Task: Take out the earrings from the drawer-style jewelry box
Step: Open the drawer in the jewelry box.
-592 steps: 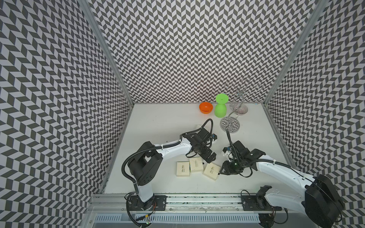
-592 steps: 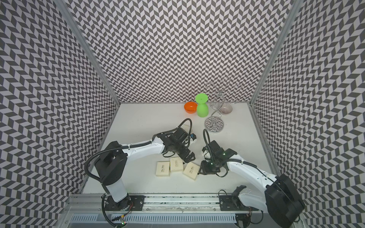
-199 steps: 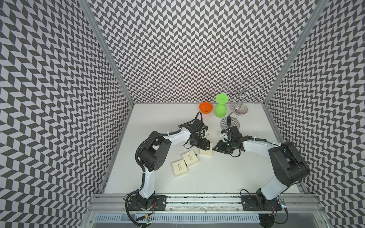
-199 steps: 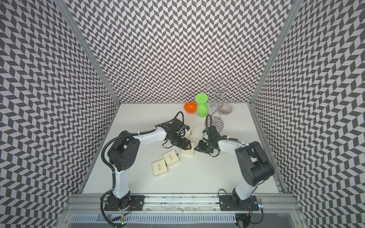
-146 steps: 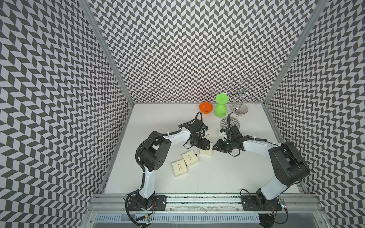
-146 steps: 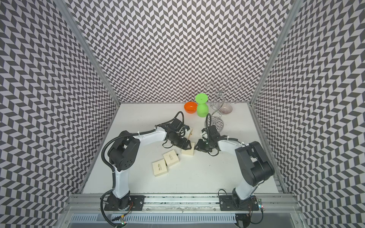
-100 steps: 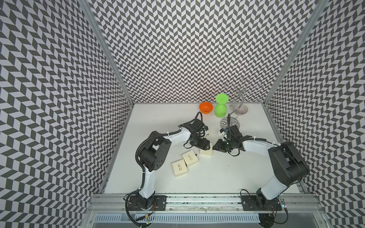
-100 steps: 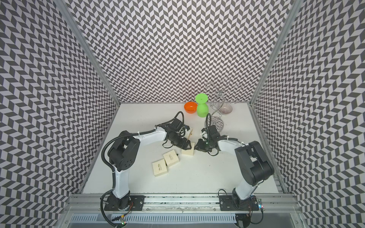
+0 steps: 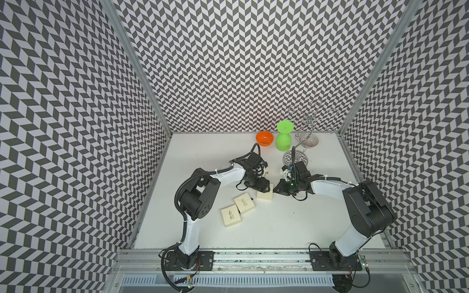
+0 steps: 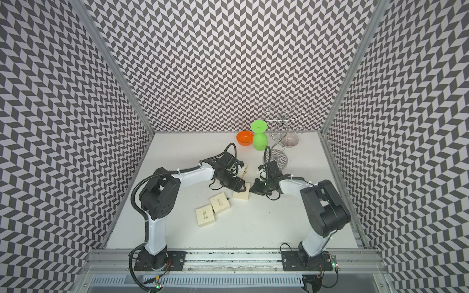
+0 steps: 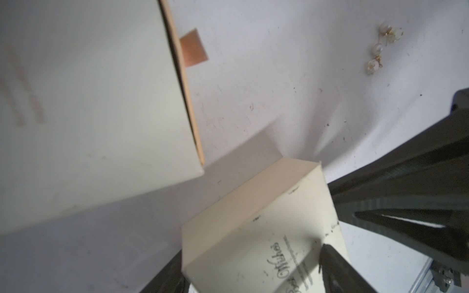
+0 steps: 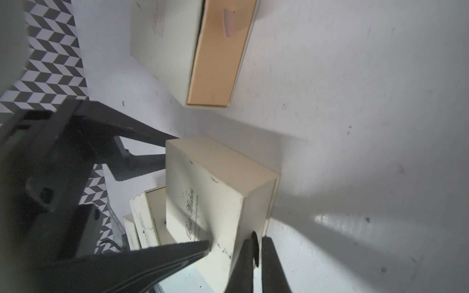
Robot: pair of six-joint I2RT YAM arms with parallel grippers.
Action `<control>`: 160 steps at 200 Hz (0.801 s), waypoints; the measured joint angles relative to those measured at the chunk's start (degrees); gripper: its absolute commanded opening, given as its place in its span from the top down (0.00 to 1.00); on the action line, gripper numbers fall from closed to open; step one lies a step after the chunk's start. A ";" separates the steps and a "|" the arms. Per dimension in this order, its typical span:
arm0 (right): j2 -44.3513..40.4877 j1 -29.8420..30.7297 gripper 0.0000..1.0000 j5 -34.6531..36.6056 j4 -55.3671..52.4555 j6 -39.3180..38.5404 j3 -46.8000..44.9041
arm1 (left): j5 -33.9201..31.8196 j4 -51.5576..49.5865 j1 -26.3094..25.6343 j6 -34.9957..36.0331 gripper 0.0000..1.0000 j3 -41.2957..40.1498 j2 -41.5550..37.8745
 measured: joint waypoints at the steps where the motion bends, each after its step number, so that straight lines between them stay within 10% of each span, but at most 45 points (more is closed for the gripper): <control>1: 0.00 0.00 0.96 0.00 -0.04 0.00 0.00 | 0.00 0.00 0.00 0.02 0.21 0.00 0.00; 160: -5.86 0.02 1.00 15.28 -8.33 -1.40 -1.64 | -1.57 -0.46 0.00 -0.83 0.23 1.70 1.09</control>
